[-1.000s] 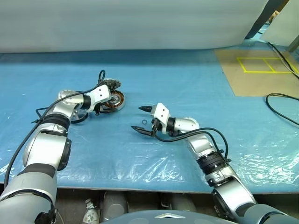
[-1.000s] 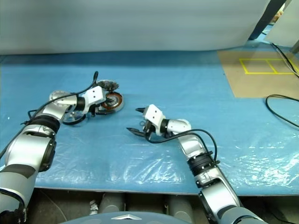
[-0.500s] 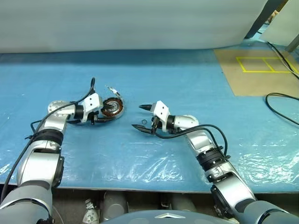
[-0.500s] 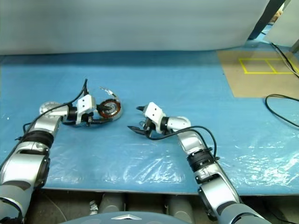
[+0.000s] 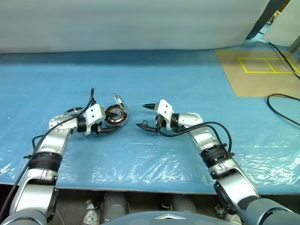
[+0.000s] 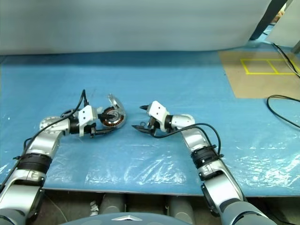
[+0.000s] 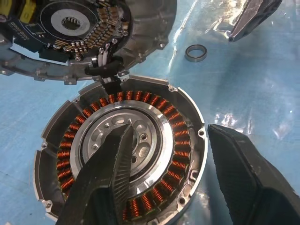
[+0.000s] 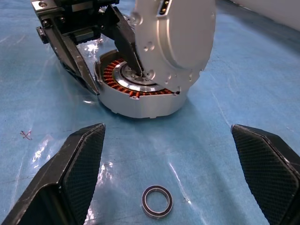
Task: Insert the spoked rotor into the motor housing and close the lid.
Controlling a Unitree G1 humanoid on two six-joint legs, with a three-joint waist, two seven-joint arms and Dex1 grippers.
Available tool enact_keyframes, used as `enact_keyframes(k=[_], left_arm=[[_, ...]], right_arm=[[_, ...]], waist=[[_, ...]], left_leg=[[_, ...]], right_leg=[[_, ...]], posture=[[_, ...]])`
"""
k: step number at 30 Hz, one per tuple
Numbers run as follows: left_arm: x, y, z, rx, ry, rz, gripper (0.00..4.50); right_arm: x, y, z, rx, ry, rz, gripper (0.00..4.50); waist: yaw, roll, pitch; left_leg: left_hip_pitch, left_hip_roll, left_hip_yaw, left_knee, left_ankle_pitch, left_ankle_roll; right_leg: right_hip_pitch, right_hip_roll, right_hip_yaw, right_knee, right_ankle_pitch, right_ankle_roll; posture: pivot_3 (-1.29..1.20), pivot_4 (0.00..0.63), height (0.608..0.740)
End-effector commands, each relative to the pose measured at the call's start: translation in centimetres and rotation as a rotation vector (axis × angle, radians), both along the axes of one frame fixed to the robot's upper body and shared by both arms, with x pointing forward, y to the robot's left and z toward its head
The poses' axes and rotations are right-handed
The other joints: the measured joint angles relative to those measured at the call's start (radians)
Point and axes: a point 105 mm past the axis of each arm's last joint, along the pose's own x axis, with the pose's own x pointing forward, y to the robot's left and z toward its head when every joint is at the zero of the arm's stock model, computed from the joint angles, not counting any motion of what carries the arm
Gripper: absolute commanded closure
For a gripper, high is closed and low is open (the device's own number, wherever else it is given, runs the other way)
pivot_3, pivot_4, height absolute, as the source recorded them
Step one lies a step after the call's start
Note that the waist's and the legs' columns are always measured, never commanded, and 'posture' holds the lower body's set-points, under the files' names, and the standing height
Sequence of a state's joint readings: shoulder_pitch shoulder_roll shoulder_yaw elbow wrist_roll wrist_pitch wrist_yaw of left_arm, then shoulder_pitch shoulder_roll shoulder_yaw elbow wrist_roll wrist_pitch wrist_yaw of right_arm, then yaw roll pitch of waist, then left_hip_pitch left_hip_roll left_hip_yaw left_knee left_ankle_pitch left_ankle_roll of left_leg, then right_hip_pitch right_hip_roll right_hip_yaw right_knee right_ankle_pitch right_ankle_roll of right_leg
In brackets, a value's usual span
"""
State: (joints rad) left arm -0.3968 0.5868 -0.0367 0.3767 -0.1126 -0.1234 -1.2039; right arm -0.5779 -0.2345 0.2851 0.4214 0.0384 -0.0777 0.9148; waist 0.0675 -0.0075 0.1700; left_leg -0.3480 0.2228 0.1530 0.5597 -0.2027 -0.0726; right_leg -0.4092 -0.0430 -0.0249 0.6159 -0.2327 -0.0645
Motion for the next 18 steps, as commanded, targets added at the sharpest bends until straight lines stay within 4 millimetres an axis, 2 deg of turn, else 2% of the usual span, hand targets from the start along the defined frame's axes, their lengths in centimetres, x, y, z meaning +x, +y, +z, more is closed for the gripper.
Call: enact_keyframes(k=[1,10,18], left_arm=[[-1.6,-0.7,-1.3,0.021,0.074,-0.012,1.89],[-3.1,-0.6,-1.9,0.004,0.105,0.101,1.89],[-2.1,-0.6,-1.9,-0.031,0.139,0.271,1.89]], right_arm=[[0.1,0.0,1.5,0.033,-0.049,0.008,0.00],[0.7,-0.3,1.9,0.028,-0.062,0.004,0.00],[0.6,-0.2,1.9,0.028,-0.063,0.007,0.00]], waist=[[0.000,0.000,0.000],[-0.009,0.000,0.000],[-0.023,0.002,0.000]], left_leg=[[0.000,0.000,0.000,0.000,0.000,0.000],[0.000,0.000,0.000,0.000,0.000,0.000],[0.000,0.000,0.000,0.001,0.000,0.001]], right_leg=[[0.000,0.000,0.000,0.000,0.000,0.000],[0.000,0.000,0.000,-0.001,0.000,0.000],[0.000,0.000,0.000,-0.001,0.000,0.000]], posture=[[0.00,0.150,0.740],[0.00,0.150,0.740],[0.00,0.150,0.740]])
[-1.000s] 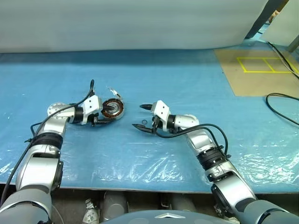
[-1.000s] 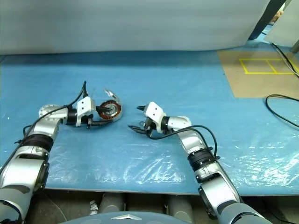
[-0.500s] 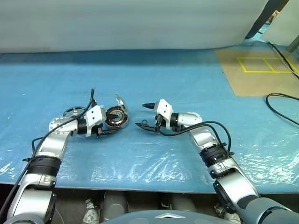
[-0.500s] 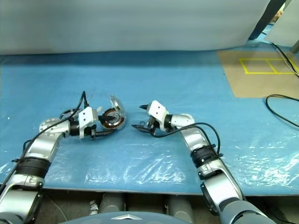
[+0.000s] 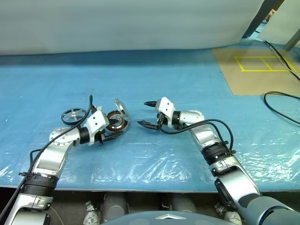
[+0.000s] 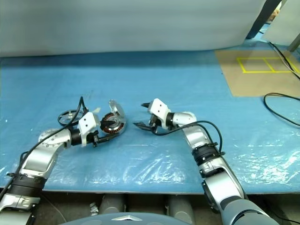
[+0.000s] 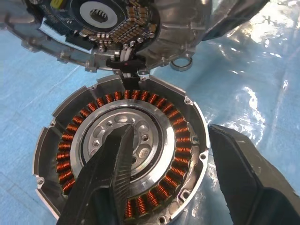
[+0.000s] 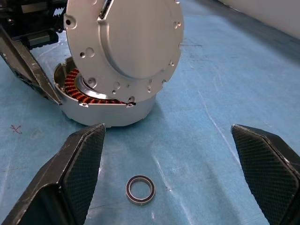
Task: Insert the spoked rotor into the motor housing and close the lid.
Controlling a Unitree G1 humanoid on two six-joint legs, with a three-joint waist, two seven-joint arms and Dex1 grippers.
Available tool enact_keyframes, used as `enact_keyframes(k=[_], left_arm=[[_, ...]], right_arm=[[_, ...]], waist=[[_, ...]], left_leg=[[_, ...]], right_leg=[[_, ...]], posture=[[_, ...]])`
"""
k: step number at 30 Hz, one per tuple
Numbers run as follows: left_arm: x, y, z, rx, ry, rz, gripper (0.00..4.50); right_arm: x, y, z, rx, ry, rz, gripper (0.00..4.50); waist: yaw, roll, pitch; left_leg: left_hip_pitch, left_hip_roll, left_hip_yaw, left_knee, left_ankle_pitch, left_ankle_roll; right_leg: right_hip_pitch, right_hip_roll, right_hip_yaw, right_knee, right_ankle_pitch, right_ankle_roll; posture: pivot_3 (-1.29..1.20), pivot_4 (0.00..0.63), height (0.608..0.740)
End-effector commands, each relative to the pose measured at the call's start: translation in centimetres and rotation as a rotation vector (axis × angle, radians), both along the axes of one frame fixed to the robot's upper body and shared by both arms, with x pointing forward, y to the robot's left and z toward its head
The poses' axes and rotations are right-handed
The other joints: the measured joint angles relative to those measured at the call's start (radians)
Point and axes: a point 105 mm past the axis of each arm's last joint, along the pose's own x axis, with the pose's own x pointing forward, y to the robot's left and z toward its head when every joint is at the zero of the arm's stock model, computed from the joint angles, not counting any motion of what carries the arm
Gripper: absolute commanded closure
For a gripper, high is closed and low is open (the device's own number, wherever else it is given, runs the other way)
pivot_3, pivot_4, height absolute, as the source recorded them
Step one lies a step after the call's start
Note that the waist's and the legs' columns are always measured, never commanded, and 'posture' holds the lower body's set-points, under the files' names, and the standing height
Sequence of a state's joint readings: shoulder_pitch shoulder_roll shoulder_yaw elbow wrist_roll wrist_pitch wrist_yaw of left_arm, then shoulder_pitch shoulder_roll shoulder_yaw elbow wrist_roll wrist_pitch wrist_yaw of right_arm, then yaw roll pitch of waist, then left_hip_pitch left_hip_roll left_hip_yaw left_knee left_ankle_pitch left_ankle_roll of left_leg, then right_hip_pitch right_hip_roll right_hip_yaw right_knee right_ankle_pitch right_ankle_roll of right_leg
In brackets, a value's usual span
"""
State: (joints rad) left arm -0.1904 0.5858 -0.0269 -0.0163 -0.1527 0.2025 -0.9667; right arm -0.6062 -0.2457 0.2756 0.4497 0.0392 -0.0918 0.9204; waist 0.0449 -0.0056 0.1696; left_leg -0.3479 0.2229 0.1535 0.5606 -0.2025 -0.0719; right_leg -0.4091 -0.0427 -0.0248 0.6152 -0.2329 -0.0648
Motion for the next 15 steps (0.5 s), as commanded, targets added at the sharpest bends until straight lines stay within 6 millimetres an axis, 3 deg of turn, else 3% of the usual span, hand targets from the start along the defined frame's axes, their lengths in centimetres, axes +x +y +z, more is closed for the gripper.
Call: enact_keyframes(k=[1,15], left_arm=[[0.2,0.2,-1.9,0.012,0.092,0.086,1.89],[4.1,-1.0,-1.5,-0.076,0.116,0.309,1.89]], right_arm=[[0.0,0.3,1.3,0.036,-0.046,0.016,0.00],[-0.3,0.6,1.2,0.046,-0.044,0.013,0.00]], waist=[[0.000,0.001,0.000],[0.001,0.004,0.000]], left_leg=[[0.000,0.000,0.000,0.000,0.000,0.000],[0.003,-0.001,0.000,0.002,-0.001,0.006]], right_leg=[[0.000,0.000,0.000,0.000,0.000,0.000],[0.003,-0.001,0.000,0.004,0.000,0.000]], posture=[[0.00,0.150,0.740],[0.00,0.150,0.740]])
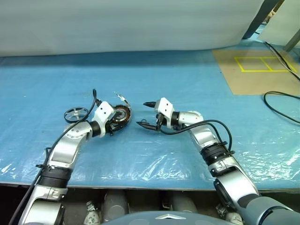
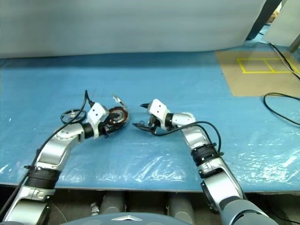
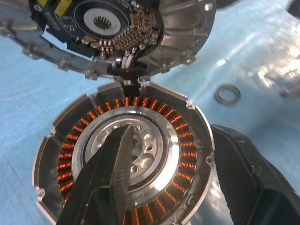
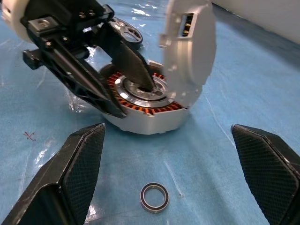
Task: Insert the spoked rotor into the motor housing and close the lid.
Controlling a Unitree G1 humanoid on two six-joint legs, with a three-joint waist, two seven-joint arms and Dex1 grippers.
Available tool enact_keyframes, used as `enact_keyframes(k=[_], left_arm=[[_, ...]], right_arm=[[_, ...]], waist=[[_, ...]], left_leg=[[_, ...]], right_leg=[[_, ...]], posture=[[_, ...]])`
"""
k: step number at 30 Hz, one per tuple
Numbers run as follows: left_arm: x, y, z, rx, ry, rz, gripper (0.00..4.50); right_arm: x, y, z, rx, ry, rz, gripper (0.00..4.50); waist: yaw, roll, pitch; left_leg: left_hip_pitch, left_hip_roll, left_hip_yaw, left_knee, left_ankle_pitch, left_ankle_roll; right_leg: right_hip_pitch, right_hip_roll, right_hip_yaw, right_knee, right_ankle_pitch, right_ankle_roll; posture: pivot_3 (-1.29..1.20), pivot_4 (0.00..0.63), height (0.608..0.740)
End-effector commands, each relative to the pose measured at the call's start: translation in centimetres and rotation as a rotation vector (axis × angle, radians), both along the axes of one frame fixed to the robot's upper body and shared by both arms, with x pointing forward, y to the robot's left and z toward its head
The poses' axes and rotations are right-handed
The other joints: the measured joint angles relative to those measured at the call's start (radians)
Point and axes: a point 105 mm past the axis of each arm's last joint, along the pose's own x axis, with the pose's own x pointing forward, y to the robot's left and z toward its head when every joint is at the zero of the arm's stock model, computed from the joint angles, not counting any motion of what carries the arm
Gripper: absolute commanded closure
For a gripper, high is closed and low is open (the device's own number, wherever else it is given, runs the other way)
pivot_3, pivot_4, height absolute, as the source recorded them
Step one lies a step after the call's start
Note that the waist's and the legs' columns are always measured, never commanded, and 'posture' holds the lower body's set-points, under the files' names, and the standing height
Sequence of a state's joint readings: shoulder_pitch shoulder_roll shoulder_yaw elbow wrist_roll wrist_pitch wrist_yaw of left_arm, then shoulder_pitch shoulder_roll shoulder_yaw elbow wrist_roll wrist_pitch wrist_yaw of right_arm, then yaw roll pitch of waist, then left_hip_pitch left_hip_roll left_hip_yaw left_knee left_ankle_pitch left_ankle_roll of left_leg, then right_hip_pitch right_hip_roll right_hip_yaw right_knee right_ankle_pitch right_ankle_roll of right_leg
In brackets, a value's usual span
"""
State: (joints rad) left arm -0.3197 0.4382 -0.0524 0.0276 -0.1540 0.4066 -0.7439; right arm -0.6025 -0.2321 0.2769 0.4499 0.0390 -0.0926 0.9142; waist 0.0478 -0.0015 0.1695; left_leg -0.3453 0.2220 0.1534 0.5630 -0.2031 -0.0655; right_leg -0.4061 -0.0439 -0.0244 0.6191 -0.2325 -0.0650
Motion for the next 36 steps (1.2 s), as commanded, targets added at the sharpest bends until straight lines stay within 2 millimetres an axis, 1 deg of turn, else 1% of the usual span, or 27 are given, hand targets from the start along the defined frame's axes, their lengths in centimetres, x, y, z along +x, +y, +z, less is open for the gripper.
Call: enact_keyframes(k=[1,4,6,7,10,12,15,19,21,23,25,29,32,34,36], left_arm=[[0.5,1.3,-1.9,0.037,0.081,0.103,1.89],[0.7,1.3,-1.6,0.037,0.076,0.111,1.89],[0.5,1.1,-0.8,0.014,0.060,0.087,1.89],[0.1,0.8,-0.4,0.007,0.044,0.050,1.89],[-1.3,0.6,0.0,0.010,0.046,-0.040,1.89],[-1.9,1.4,0.3,0.015,0.059,-0.041,1.89],[-2.1,2.7,1.5,-0.006,0.042,-0.023,1.89],[-3.8,2.8,3.8,-0.038,-0.047,-0.154,1.89],[-4.0,3.5,4.7,-0.070,-0.103,-0.145,1.89],[-4.2,4.2,5.0,-0.078,-0.147,-0.130,1.89],[-4.5,4.6,5.2,-0.110,-0.181,-0.114,1.89],[-5.3,5.2,4.7,-0.177,-0.243,-0.069,1.89],[-5.8,5.4,3.9,-0.165,-0.286,-0.040,1.89],[-6.2,5.6,3.9,-0.185,-0.330,-0.010,1.89],[-6.6,6.5,3.7,-0.211,-0.361,0.048,1.89]], right_arm=[[-0.1,0.3,1.2,0.035,-0.048,0.011,0.00],[-0.2,0.3,1.2,0.035,-0.049,0.012,0.00],[-0.2,0.4,1.2,0.035,-0.050,0.014,0.00],[-0.2,0.4,1.2,0.034,-0.050,0.015,0.00],[-0.2,0.4,1.1,0.033,-0.048,0.016,0.00],[-0.3,0.4,1.0,0.033,-0.047,0.016,0.00],[-0.3,0.6,1.0,0.035,-0.045,0.018,0.00],[-0.4,0.8,1.0,0.040,-0.043,0.026,0.00],[-0.5,0.9,1.0,0.043,-0.043,0.036,0.00],[-0.6,0.9,1.1,0.044,-0.043,0.045,0.00],[-0.6,0.9,1.3,0.050,-0.041,0.051,0.00],[-0.3,0.4,2.5,0.095,-0.028,0.047,0.00],[-0.3,-0.3,3.1,0.093,-0.042,0.048,0.00],[-0.5,-0.7,3.2,0.093,-0.039,0.048,0.00],[-0.8,-0.6,3.3,0.084,-0.032,0.065,0.00]], waist=[[-0.003,0.000,0.000],[-0.009,0.000,0.000],[-0.009,0.000,0.000],[-0.009,0.000,0.000],[-0.010,0.000,0.000],[-0.009,0.000,0.000],[-0.009,0.000,0.000],[-0.010,0.000,0.000],[-0.008,-0.001,0.001],[-0.008,-0.001,0.001],[-0.008,-0.001,0.001],[-0.008,-0.001,0.001],[-0.007,-0.001,0.001],[-0.007,-0.002,0.001],[-0.007,-0.002,0.001]], left_leg=[[0.000,0.000,0.000,0.001,0.000,0.000],[-0.001,0.000,0.000,0.001,0.000,0.000],[-0.001,0.001,0.000,0.000,0.000,0.000],[-0.002,0.001,0.000,0.000,0.000,0.000],[-0.004,0.001,0.000,0.000,0.001,-0.001],[-0.005,0.001,0.000,-0.001,0.002,-0.003],[-0.006,0.001,0.000,-0.002,0.002,-0.004],[-0.008,0.001,0.000,-0.002,0.002,-0.004],[-0.009,0.001,0.000,-0.002,0.002,-0.004],[-0.009,0.001,0.000,-0.002,0.002,-0.004],[-0.009,0.001,0.000,-0.002,0.002,-0.004],[-0.009,0.001,0.000,-0.002,0.002,-0.004],[-0.009,0.002,0.000,-0.002,0.002,-0.004],[-0.009,0.002,0.000,-0.001,0.002,-0.004],[-0.009,0.001,0.000,-0.001,0.002,-0.004]], right_leg=[[0.000,0.000,0.000,0.000,0.000,0.000],[-0.001,0.001,0.000,-0.001,0.000,0.000],[-0.002,0.001,0.000,-0.001,0.000,0.000],[-0.002,0.001,0.000,-0.001,0.000,0.000],[-0.004,0.001,0.000,-0.003,0.000,0.000],[-0.005,0.001,0.000,-0.005,0.000,0.000],[-0.009,0.002,0.000,-0.006,0.000,0.000],[-0.012,0.003,0.000,-0.005,0.000,0.000],[-0.012,0.003,0.000,-0.006,0.000,0.000],[-0.012,0.003,0.000,-0.006,0.000,0.000],[-0.012,0.003,0.000,-0.006,0.000,0.000],[-0.012,0.003,0.000,-0.006,0.000,0.000],[-0.012,0.003,0.000,-0.006,0.000,0.000],[-0.012,0.003,0.000,-0.006,0.000,0.000],[-0.012,0.003,0.000,-0.005,0.000,0.000]], posture=[[0.00,0.150,0.740],[0.00,0.150,0.740],[0.00,0.150,0.740],[0.00,0.150,0.740],[0.00,0.150,0.740],[0.00,0.150,0.740],[0.00,0.150,0.740],[0.00,0.150,0.740],[0.00,0.150,0.740],[0.00,0.150,0.740],[0.00,0.150,0.740],[0.00,0.150,0.740],[0.00,0.150,0.740],[0.00,0.150,0.740],[0.00,0.150,0.740]])
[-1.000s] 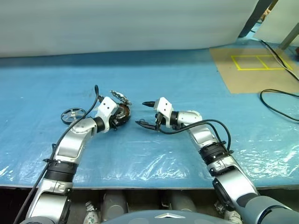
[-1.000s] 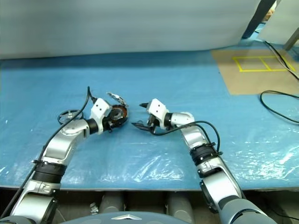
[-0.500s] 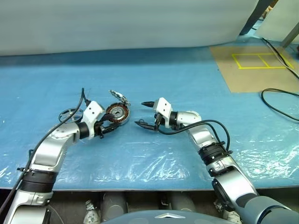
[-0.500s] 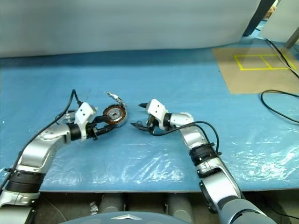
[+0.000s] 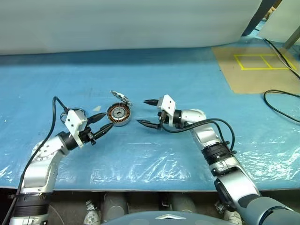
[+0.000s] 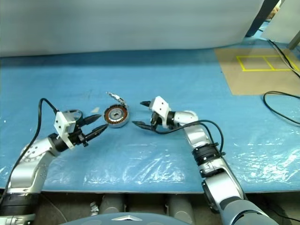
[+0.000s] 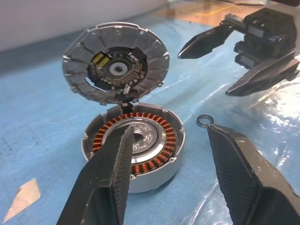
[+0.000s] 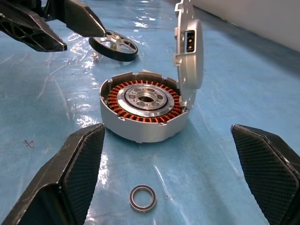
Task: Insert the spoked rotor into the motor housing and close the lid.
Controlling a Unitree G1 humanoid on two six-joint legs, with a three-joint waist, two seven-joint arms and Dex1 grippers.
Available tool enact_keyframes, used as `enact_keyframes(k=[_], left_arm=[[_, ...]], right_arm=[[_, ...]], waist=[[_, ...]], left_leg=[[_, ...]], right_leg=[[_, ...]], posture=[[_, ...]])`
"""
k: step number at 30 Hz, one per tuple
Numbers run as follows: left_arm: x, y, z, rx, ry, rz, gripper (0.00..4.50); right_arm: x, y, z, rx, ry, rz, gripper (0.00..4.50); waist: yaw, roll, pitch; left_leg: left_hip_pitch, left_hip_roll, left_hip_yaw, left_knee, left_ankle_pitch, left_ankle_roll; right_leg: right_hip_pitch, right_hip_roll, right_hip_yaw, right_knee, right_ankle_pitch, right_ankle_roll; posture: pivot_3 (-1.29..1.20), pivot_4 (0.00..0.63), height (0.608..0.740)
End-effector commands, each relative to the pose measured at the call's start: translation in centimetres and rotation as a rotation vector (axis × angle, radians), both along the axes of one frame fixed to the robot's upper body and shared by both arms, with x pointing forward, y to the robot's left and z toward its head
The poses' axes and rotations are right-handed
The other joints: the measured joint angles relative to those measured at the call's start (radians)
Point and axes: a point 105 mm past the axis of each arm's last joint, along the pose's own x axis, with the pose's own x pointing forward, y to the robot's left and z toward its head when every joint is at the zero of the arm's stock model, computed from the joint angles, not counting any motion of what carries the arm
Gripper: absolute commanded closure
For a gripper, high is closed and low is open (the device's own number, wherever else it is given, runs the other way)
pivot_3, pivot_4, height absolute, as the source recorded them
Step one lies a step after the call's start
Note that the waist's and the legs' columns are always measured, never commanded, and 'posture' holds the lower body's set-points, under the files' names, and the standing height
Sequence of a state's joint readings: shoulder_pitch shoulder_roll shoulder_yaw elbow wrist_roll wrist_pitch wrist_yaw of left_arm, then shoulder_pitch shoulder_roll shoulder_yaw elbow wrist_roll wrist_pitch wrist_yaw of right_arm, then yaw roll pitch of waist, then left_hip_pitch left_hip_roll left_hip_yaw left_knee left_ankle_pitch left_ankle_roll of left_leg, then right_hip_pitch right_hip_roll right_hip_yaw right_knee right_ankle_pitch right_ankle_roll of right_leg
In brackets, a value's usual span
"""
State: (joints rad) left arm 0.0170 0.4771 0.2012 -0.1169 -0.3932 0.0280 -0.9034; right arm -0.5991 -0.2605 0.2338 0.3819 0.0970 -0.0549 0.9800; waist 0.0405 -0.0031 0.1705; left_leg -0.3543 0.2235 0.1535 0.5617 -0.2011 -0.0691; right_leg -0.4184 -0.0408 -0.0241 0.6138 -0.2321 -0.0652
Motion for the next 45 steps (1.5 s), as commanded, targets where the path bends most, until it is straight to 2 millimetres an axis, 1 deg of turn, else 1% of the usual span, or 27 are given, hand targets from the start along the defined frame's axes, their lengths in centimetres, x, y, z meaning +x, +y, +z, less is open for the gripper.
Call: enact_keyframes(k=[1,5,10,15,17,20,23,27,29,32,34,36,41,45], left_arm=[[-0.5,1.8,0.8,-0.024,-0.095,0.098,1.89],[-1.2,2.8,-0.1,-0.034,-0.081,0.153,1.89],[-1.7,3.1,-0.3,-0.031,-0.096,0.214,1.89],[-2.5,2.6,-0.7,-0.018,-0.084,0.190,1.89],[-2.4,2.5,-0.6,-0.017,-0.084,0.189,1.89],[-2.1,2.4,-0.5,-0.025,-0.087,0.200,1.89],[-1.8,1.8,-0.4,-0.030,-0.085,0.188,1.89],[-1.7,1.5,-0.4,-0.024,-0.081,0.178,1.89],[-1.6,1.4,-0.3,-0.022,-0.081,0.178,1.89],[-1.5,1.3,-0.4,-0.021,-0.077,0.176,1.89],[-1.3,1.2,-0.4,-0.019,-0.076,0.174,1.89],[-1.2,1.1,-0.3,-0.020,-0.078,0.174,1.89],[-1.0,1.2,-0.2,-0.016,-0.080,0.178,1.89],[-0.9,1.2,-0.3,-0.014,-0.081,0.182,1.89]], right_arm=[[-0.7,0.4,1.5,0.035,-0.028,0.042,0.00],[-1.1,0.8,1.7,0.036,-0.020,0.059,0.00],[-1.5,0.8,1.7,0.028,0.001,0.084,0.00],[-1.3,0.4,0.1,-0.052,0.063,0.062,0.00],[-1.0,0.4,-0.1,-0.062,0.069,0.046,0.00],[-1.6,1.4,0.9,0.002,0.112,0.087,0.00],[-3.1,2.6,1.7,0.038,0.176,0.186,0.00],[-4.5,3.4,1.5,0.022,0.252,0.253,0.00],[-4.7,3.6,1.7,0.031,0.275,0.264,0.00],[-4.9,4.6,1.7,0.035,0.316,0.278,0.00],[-3.7,5.4,1.4,0.015,0.276,0.204,0.00],[-2.6,6.2,1.3,0.027,0.286,0.148,0.00],[-1.1,7.7,1.4,0.053,0.271,0.088,0.00],[0.6,8.0,2.0,0.102,0.234,-0.007,0.00]], waist=[[-0.001,0.000,0.000],[-0.002,0.000,0.000],[0.000,-0.001,0.000],[0.001,-0.001,0.000],[0.001,-0.001,0.000],[0.001,-0.001,0.000],[0.001,-0.001,0.000],[0.001,-0.001,0.000],[0.001,-0.001,0.000],[0.002,-0.001,0.000],[0.000,-0.001,0.000],[-0.001,-0.001,0.000],[-0.001,-0.001,0.000],[-0.001,-0.001,0.000]], left_leg=[[0.000,0.000,0.000,0.000,0.000,0.000],[0.002,0.001,0.000,0.000,0.000,0.000],[0.002,0.000,0.000,0.001,0.000,0.000],[0.002,0.000,0.000,0.001,0.000,0.000],[0.002,0.001,0.000,0.001,0.000,0.000],[0.002,0.001,0.001,0.001,0.000,0.000],[0.003,0.001,0.001,0.002,0.000,0.001],[0.003,0.001,0.001,0.002,0.000,0.001],[0.003,0.001,0.001,0.002,0.000,0.000],[0.003,0.001,0.001,0.003,0.000,0.000],[0.003,0.001,0.001,0.003,0.000,0.000],[0.004,0.001,0.001,0.003,0.000,0.000],[0.004,0.000,0.001,0.004,0.000,0.000],[0.003,0.000,0.001,0.004,0.000,0.000]], right_leg=[[0.000,0.000,0.000,0.000,0.000,0.000],[0.000,0.001,0.000,0.001,0.000,0.000],[0.000,0.000,0.001,0.001,0.000,0.000],[0.000,0.000,0.001,0.002,0.000,0.000],[0.000,0.000,0.001,0.002,0.000,0.000],[0.000,0.000,0.001,0.003,0.000,0.000],[0.000,0.000,0.001,0.005,0.000,0.000],[0.000,0.000,0.001,0.005,0.000,0.000],[0.000,0.000,0.001,0.005,0.000,0.000],[0.000,0.000,0.001,0.005,0.000,0.000],[0.000,0.000,0.001,0.006,0.000,0.000],[0.000,0.000,0.001,0.007,0.000,0.000],[0.000,0.000,0.001,0.008,0.000,0.000],[0.000,0.000,0.001,0.008,0.000,0.000]], posture=[[0.00,0.150,0.740],[0.00,0.150,0.740],[0.00,0.150,0.740],[0.00,0.150,0.740],[0.00,0.150,0.740],[0.00,0.150,0.740],[0.00,0.150,0.740],[0.00,0.150,0.740],[0.00,0.150,0.740],[0.00,0.150,0.740],[0.00,0.150,0.740],[0.00,0.150,0.740],[0.00,0.150,0.740],[0.00,0.150,0.740]])
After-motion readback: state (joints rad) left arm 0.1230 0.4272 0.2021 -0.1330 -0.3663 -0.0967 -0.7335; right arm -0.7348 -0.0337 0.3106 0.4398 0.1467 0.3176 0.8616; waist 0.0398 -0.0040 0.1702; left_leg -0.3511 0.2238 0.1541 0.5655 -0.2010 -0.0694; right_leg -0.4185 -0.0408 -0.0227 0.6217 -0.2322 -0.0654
